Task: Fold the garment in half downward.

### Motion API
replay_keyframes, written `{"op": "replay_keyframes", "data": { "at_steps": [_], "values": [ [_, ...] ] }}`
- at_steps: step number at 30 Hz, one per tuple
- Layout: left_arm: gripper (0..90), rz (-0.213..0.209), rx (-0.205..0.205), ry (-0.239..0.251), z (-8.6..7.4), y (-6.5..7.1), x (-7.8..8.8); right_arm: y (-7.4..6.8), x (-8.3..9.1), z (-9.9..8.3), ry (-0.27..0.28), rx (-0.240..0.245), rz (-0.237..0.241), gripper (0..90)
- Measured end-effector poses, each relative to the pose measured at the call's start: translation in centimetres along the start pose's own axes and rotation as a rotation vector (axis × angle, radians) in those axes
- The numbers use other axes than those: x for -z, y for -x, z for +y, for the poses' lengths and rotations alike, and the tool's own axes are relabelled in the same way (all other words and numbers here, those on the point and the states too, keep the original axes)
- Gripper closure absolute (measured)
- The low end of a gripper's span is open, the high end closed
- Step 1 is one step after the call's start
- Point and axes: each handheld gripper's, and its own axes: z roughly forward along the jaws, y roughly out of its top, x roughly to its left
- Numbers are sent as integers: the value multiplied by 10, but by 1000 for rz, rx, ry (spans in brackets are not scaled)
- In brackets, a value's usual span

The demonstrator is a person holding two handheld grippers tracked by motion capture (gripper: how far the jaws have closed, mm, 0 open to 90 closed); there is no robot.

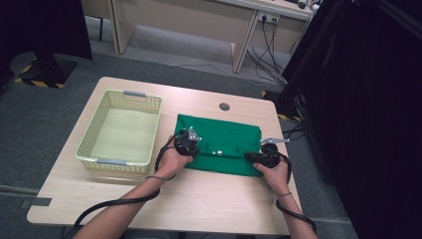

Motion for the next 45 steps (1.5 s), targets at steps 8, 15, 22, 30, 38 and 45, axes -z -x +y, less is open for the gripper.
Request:
{"op": "replay_keyframes", "data": {
  "at_steps": [8, 15, 22, 30, 38, 45],
  "values": [
    [772, 1, 6, 2, 3, -5, -1, 0, -7, 8, 8, 12, -12, 783],
    [738, -29, -22, 6, 1, 3, 7, -6, 4, 2, 31, 38, -1, 740],
    [702, -45, -47, -2, -4, 11, 18, -12, 18, -7, 32, 63, 18, 716],
    [605, -49, -49, 6, -7, 15, 37, -17, 33, -17, 42, 86, 14, 692],
    [510, -14, -12, 33, 1, 14, 40, -16, 26, -3, 41, 50, -43, 618],
    [487, 22, 1, -11, 1, 12, 16, -17, 9, 0, -12, 31, -103, 588]
  ]
}}
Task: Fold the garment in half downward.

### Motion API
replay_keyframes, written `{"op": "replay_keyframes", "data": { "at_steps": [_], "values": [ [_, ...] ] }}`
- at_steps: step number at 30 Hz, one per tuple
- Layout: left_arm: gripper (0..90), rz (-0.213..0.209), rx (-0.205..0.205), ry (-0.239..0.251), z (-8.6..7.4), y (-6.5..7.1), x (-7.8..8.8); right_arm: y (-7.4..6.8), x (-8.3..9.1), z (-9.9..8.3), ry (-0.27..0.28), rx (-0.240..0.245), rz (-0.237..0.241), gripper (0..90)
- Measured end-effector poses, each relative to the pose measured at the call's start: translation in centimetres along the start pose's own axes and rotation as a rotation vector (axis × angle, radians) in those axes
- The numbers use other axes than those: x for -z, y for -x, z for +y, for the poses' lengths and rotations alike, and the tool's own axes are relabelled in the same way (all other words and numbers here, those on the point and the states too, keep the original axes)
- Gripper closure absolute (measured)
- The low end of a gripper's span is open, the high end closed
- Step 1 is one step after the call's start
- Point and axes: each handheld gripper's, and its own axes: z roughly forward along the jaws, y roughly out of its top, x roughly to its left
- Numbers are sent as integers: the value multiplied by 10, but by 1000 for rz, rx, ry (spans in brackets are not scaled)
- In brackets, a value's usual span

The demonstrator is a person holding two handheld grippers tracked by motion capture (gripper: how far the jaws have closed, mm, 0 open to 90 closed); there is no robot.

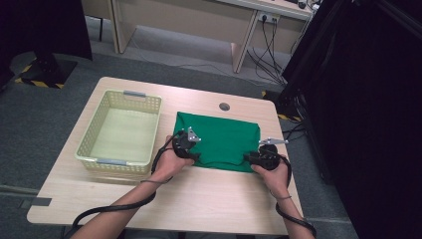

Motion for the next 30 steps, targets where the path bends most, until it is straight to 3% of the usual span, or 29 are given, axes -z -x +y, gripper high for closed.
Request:
{"op": "replay_keyframes", "data": {
  "at_steps": [5, 13, 21, 30],
  "values": [
    [492, 10, -3, -23, -4, -1, -7, -3, -4, -2, -20, 19, -22, 587],
    [497, 6, -1, -24, -5, 1, -8, -2, -1, -9, -11, 8, -24, 588],
    [478, -33, -6, -9, -3, 12, -11, 6, 9, -18, -20, -15, -37, 589],
    [442, 16, 7, 3, -4, 5, 4, 13, 25, -32, -37, -42, -68, 584]
  ]
}}
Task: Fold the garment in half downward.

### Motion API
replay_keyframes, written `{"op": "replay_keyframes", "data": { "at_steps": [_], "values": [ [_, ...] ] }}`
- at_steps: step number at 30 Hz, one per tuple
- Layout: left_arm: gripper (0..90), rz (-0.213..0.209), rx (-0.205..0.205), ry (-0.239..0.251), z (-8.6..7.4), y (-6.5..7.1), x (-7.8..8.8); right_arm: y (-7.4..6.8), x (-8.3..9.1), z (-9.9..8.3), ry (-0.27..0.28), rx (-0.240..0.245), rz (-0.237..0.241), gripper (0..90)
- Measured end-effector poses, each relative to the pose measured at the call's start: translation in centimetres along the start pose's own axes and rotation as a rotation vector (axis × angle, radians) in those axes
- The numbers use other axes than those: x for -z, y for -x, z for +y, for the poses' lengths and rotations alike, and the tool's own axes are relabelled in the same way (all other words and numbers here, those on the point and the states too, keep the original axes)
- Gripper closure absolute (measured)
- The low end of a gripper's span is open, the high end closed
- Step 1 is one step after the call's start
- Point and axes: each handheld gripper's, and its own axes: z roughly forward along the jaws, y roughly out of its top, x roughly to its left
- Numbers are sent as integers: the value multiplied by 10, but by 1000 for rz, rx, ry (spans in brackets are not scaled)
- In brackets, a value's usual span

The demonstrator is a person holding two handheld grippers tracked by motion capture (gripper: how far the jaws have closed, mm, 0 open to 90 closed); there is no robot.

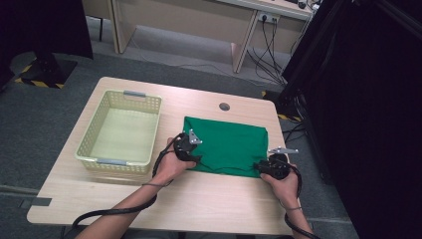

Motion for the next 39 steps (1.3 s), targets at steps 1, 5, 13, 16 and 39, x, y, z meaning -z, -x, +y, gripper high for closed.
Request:
{"op": "replay_keyframes", "data": {
  "at_steps": [1, 5, 13, 16, 39],
  "values": [
    [441, 3, 5, -2, -1, -1, 1, -1, 1, 0, -6, 0, -1, 579],
    [434, 21, 31, -12, -6, -6, 3, -3, 10, 8, 37, -2, 3, 569],
    [443, 4, 42, -46, -12, -7, -2, -4, -11, 23, 7, -4, 5, 533],
    [444, -5, 51, -47, -10, -7, -4, -2, -15, 19, 2, -2, -7, 542],
    [317, 4, 117, 34, 4, -7, 7, 17, 9, 10, 79, -90, -17, 419]
  ]
}}
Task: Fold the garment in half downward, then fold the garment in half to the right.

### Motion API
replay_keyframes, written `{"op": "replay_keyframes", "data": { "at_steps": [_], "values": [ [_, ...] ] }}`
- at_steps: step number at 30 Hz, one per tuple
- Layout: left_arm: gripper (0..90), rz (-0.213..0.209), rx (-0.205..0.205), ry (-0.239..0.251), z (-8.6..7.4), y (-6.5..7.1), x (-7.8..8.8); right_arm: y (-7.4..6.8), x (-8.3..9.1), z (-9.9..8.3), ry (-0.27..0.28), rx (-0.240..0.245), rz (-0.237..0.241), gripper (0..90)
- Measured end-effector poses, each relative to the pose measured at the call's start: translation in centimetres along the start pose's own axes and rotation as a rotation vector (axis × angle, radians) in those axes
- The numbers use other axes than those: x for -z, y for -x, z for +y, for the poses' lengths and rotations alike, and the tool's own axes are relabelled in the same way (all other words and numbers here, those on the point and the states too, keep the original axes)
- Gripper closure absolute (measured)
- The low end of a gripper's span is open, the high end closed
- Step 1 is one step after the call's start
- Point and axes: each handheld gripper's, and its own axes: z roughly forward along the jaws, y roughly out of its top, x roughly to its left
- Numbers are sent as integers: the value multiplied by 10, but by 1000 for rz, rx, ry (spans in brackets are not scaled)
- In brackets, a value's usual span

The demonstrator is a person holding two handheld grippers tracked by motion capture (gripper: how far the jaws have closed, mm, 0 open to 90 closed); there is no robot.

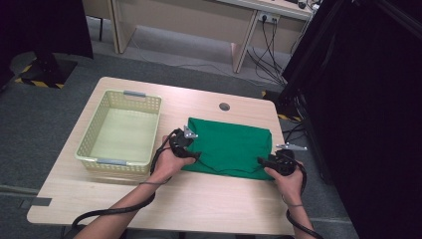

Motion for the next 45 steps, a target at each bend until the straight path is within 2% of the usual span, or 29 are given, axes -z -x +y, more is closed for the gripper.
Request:
{"op": "replay_keyframes", "data": {
  "at_steps": [3, 11, 25, 38, 45],
  "values": [
    [295, 3, 11, -5, 0, 0, -1, 1, 2, -1, 5, -12, 1, 406],
    [299, 6, 3, -12, 0, 3, -1, 4, 4, -4, 17, -36, 3, 373],
    [312, 6, -1, -20, -1, 4, -2, -1, 4, -1, 20, -31, 14, 365],
    [382, 69, 43, -13, 14, -19, -8, 6, 2, 6, 8, -29, 6, 356],
    [434, 131, 72, -34, 16, -35, -16, 12, -1, 7, 5, -47, -7, 356]
  ]
}}
